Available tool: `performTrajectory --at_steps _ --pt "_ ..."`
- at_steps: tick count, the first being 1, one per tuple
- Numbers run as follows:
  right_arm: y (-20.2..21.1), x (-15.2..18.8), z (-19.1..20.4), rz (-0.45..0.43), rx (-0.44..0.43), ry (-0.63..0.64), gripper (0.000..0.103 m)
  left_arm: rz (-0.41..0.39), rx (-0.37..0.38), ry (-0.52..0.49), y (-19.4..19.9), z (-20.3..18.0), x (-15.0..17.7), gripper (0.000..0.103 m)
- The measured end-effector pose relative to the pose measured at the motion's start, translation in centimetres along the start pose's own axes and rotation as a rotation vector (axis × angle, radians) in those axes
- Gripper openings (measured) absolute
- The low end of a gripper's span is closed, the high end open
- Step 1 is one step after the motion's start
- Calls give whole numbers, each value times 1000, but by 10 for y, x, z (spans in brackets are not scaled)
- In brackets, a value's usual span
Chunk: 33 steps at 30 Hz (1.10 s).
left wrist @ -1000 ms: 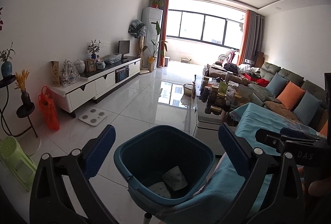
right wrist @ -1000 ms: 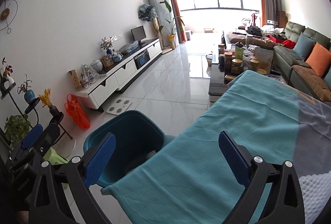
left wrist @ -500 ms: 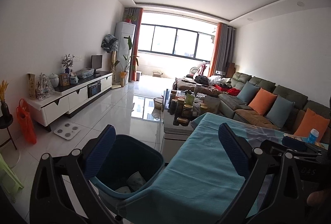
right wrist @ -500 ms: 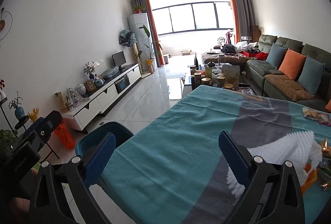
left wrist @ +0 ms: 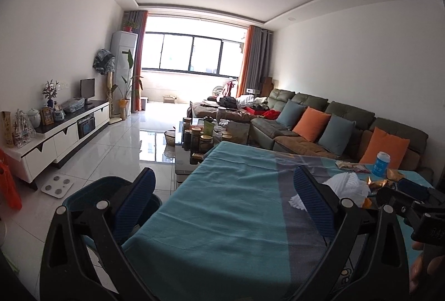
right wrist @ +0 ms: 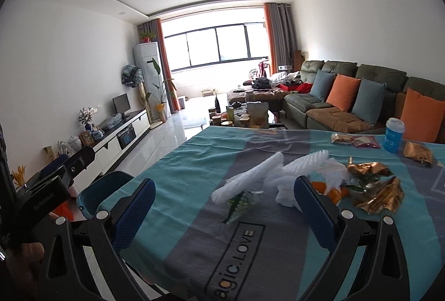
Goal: Collect trash
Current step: 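Move both empty tools back over the table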
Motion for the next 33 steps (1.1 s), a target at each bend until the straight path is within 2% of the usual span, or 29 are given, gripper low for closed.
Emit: performTrajectory --at_steps 6,12,23,27,33 --pt "16 9 -35 -9 90 -45 96 20 69 -34 -14 -22 -3 98" --pt "20 16 -58 -1 134 -81 96 34 146 -44 -33 -41 -11 98" --pt "26 18 -86 8 203 -111 96 77 298 -160 -67 -110 -2 98" --pt "24 17 -96 -1 205 -132 96 104 332 -205 -81 -129 8 98" --pt "20 11 -98 -3 206 -135 96 134 344 -248 -100 -143 15 98"
Point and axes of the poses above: each gripper's, at about its wrist camera, not at the fingertips, and y roughly against the way its jaws point, z to its left, x to its underside, the point moved 6 cm from there along -y, roughly the way its jaws point, and after that the axes turned 7 degrees about -y, right-handed, at the moved point
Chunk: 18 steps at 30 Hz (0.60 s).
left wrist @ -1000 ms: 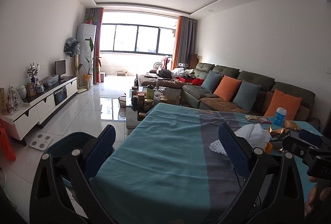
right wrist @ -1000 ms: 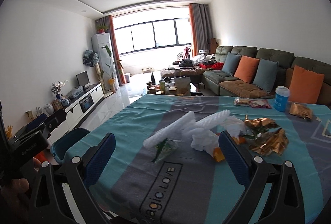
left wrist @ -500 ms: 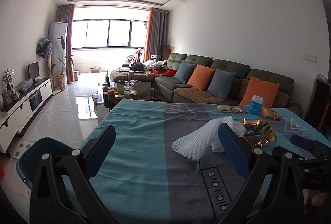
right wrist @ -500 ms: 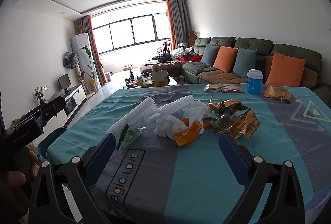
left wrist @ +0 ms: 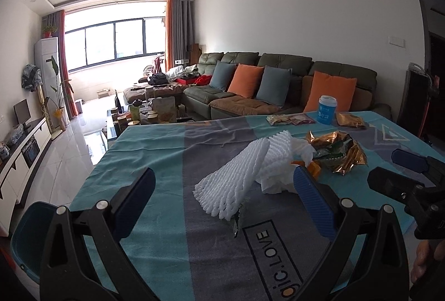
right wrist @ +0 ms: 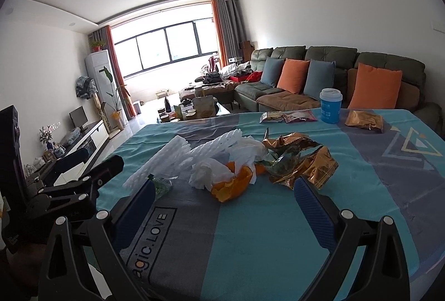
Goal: Collect trash
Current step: 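Move both empty tools back over the table, then grasp the white foam net with the left tool and lift it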
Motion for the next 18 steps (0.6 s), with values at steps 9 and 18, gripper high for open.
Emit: performTrajectory --at_steps 9,18 --pt "-11 -5 3 21 4 -5 96 80 -11 -106 -41 -11 9 98" --pt "-27 -9 12 43 -1 7 96 121 -9 -167 -79 -13 4 88"
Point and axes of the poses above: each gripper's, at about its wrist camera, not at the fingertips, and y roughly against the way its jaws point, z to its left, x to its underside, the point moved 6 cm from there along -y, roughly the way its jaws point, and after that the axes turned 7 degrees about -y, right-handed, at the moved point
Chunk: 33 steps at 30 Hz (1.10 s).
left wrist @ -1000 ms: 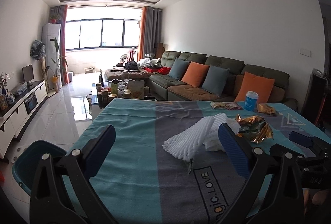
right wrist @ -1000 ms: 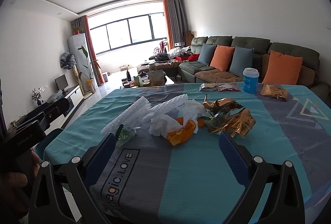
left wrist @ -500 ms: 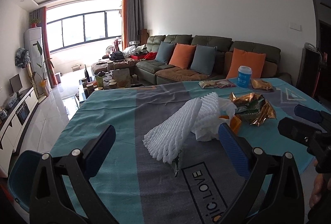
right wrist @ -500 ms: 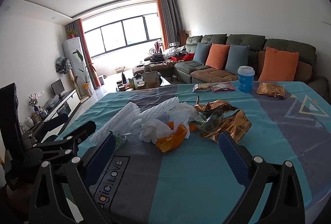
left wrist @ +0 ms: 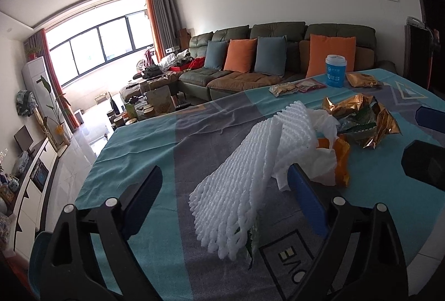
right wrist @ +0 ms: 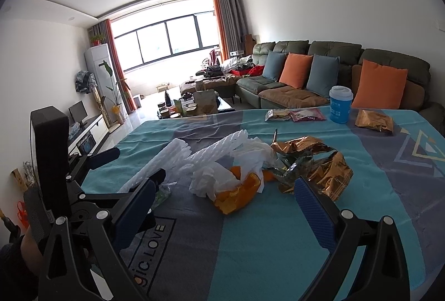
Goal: Collect trash
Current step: 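Grasp the white foam net with the left tool and lift it, then grasp the green-printed plastic snack bag with the right tool while the left holds the foam net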
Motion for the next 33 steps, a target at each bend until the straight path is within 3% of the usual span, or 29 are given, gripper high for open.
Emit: performTrajectory --at_steps 3,8,13,16,33 --pt "-5 0 1 9 -3 5 96 18 14 37 -8 7 2 74" --pt "-14 0 6 25 -14 14 96 31 39 62 -13 11 6 61" --pt "-19 1 16 33 -31 28 96 42 74 119 -16 18 10 24" --pt "-22 3 23 41 -42 42 96 38 78 144 -14 24 12 12" --pt "-52 27 79 130 -147 151 96 -38 23 296 41 79 21 11"
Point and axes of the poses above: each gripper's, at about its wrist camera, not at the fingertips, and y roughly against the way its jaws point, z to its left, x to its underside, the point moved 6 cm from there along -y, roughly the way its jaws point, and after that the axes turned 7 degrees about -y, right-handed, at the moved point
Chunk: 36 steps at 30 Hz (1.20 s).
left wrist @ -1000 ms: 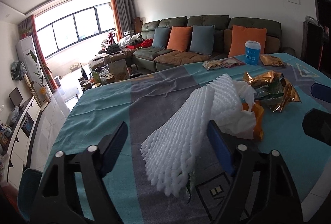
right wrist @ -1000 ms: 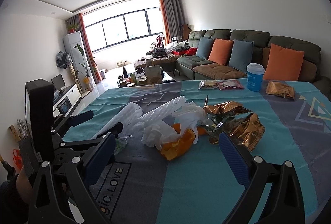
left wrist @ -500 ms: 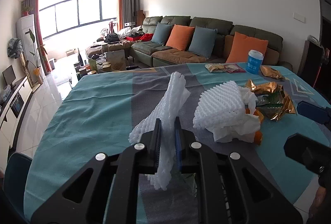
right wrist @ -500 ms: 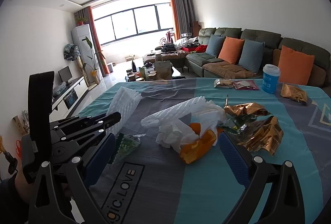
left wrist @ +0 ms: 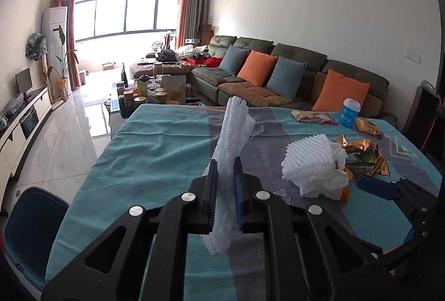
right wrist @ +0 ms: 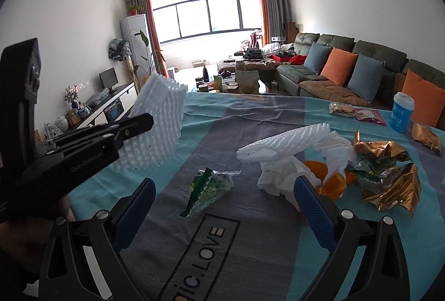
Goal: Collect trash
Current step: 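Grasp the green-printed plastic snack bag with the right tool while the left holds the foam net, then carry the foam net and snack bag toward the teal bin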
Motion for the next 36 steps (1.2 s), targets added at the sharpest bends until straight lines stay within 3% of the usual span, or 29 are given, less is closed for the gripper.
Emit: performTrajectory --at_steps 6,9,15,17,25,28,36 --pt "-30 5 7 84 -19 -19 93 2 -25 43 15 20 7 11" --pt "-47 7 10 135 -17 -30 86 8 -29 62 19 27 13 11" --pt "-71 11 11 230 -6 -38 59 9 -28 77 22 33 18 11" --pt "-73 13 11 243 -3 -36 44 8 -29 82 23 36 19 11" --pt "-70 16 14 241 -5 -39 38 4 -31 104 26 44 25 11" --pt "-66 14 19 227 -12 -29 28 -6 -36 115 32 48 26 11" --pt "-46 1 35 170 -38 0 27 -32 -51 134 51 56 30 11"
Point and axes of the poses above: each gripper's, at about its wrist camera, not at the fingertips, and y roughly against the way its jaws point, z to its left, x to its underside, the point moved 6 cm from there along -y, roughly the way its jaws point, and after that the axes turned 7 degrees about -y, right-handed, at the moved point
